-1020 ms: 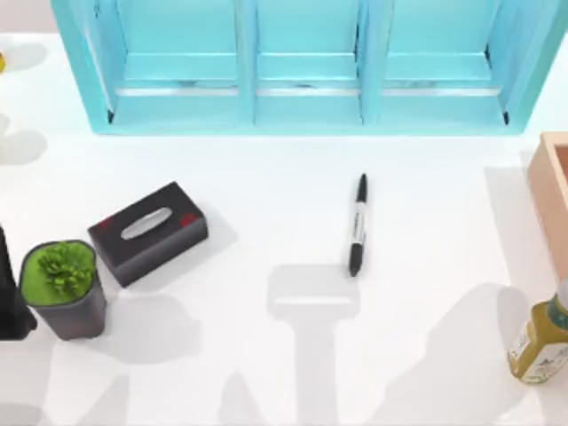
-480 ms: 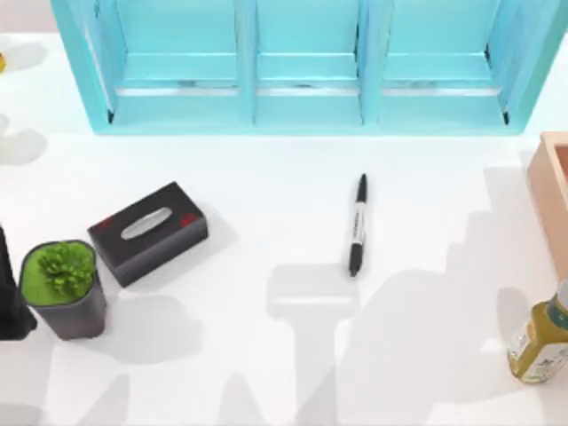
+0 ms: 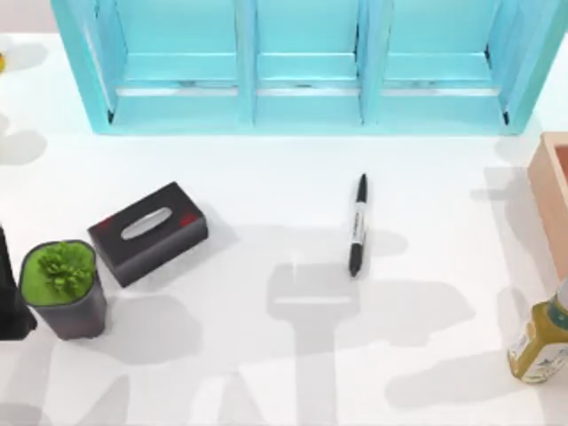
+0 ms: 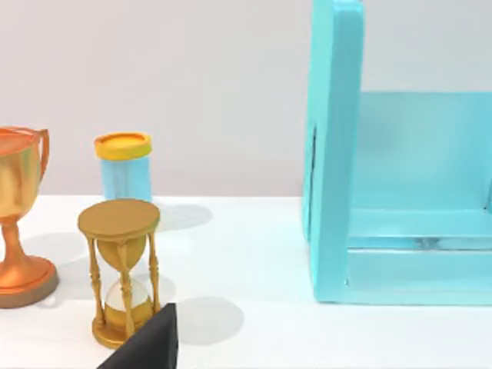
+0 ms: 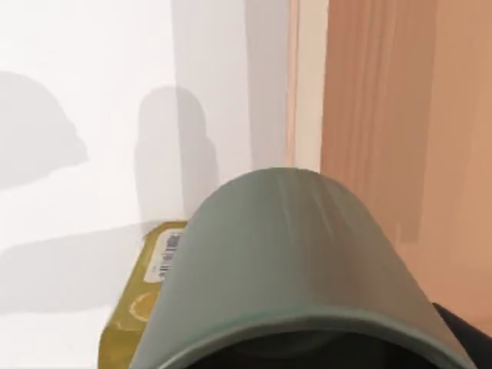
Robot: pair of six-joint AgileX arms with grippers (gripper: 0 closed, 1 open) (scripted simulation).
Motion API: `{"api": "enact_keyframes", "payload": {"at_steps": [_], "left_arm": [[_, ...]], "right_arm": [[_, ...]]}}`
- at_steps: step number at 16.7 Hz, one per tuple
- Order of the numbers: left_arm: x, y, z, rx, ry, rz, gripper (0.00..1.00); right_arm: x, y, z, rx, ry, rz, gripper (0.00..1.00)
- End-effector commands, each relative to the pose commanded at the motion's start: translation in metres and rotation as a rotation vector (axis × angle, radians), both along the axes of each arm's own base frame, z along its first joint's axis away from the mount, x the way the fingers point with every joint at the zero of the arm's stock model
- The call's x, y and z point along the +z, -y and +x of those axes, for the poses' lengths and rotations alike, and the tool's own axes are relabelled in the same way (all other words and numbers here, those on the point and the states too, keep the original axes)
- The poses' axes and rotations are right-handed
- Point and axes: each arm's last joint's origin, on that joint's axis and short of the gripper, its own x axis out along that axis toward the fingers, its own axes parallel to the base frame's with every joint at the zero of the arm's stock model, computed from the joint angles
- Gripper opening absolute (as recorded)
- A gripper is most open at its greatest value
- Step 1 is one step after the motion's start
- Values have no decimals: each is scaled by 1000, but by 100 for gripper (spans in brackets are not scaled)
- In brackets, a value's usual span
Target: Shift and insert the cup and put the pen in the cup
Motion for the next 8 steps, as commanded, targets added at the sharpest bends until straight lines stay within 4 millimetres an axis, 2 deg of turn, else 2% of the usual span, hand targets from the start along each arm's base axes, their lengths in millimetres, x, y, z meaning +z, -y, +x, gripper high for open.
{"api": "enact_keyframes", "payload": {"at_steps": [2, 4, 6, 8], "left_arm": [[0, 0, 0, 0, 0, 0, 100], [0, 0, 0, 0, 0, 0, 100], [0, 0, 0, 0, 0, 0, 100], [0, 0, 0, 0, 0, 0, 100]], "right_arm": [[9, -6, -4, 0, 11, 0, 0], [9, -6, -4, 0, 11, 0, 0], [6, -6, -2, -5, 6, 3, 0], [-3, -19, 8, -2, 16, 3, 0]]}}
